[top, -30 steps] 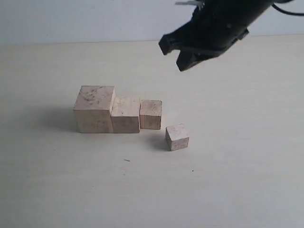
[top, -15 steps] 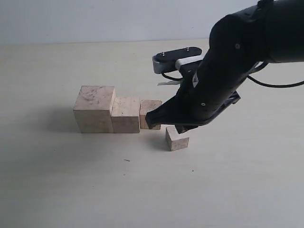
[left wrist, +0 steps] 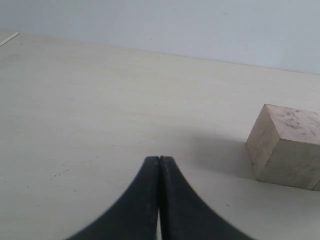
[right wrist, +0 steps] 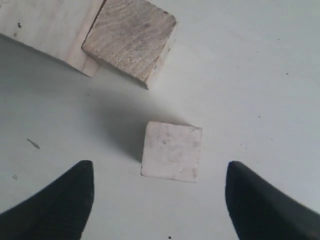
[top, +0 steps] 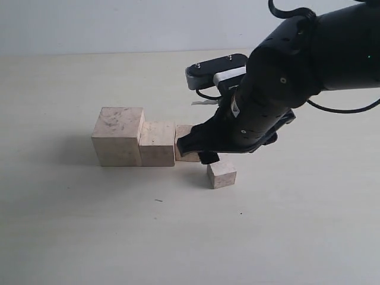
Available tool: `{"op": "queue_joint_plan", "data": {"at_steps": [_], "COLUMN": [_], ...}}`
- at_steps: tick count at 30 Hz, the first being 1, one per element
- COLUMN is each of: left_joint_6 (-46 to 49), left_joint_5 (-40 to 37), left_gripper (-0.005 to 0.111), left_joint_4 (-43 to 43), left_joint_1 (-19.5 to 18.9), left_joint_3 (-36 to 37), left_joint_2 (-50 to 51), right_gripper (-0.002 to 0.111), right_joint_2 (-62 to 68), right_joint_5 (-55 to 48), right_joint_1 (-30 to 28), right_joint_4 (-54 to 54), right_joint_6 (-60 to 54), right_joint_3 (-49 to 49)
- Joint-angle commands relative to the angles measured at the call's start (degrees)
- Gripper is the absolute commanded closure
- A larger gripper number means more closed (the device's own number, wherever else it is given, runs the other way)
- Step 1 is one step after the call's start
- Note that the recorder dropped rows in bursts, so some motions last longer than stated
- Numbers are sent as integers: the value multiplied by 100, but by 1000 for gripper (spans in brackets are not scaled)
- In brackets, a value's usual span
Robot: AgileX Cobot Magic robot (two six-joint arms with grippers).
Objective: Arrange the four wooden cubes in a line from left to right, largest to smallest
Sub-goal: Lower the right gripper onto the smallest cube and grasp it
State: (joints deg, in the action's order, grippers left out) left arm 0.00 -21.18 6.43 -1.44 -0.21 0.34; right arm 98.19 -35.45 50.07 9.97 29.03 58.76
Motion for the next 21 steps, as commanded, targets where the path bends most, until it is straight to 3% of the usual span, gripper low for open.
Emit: {"op": "queue_joint_plan", "data": {"at_steps": [1, 7, 16, 18, 21], "left_joint_6": [0, 0, 0, 0, 0], "left_joint_5": [55, 55, 55, 55, 55], "left_gripper": [107, 107, 107, 107, 107], "left_joint_4": [-6, -6, -6, -6, -6], "left_joint_1": [35, 35, 35, 35, 35], "left_joint_3": [21, 21, 21, 21, 21], "left_joint_2": [-34, -34, -34, -34, -34], "right_gripper": [34, 36, 37, 42, 63], "right_joint_2": [210, 543, 767, 782, 785], "right_joint_5": [201, 391, 441, 453, 453], "right_joint_1": [14, 14, 14, 14, 14], "right_joint_4": [-39, -39, 855, 859, 848], "right_joint_6": [256, 303, 1198, 1259, 1273], "right_joint_3": [-25, -25, -25, -25, -25]}}
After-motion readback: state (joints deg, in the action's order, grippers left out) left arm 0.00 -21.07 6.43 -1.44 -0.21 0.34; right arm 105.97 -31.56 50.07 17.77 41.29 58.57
